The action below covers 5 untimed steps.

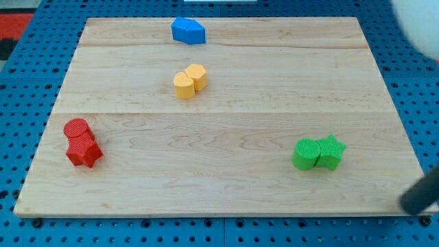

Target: Move the red blocks towards the center left of the board

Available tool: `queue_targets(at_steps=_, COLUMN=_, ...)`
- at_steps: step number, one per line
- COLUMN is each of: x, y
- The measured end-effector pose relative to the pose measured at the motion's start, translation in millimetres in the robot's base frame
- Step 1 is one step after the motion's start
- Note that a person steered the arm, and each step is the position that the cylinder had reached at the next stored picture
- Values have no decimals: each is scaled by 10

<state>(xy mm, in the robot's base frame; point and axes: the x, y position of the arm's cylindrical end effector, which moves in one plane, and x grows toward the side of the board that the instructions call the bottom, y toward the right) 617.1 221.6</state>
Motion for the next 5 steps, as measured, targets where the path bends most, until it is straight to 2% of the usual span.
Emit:
queue_targets(at_steps=1, x=-40, y=-990)
queue_targets(at_steps=5, x=-63, y=-3472)
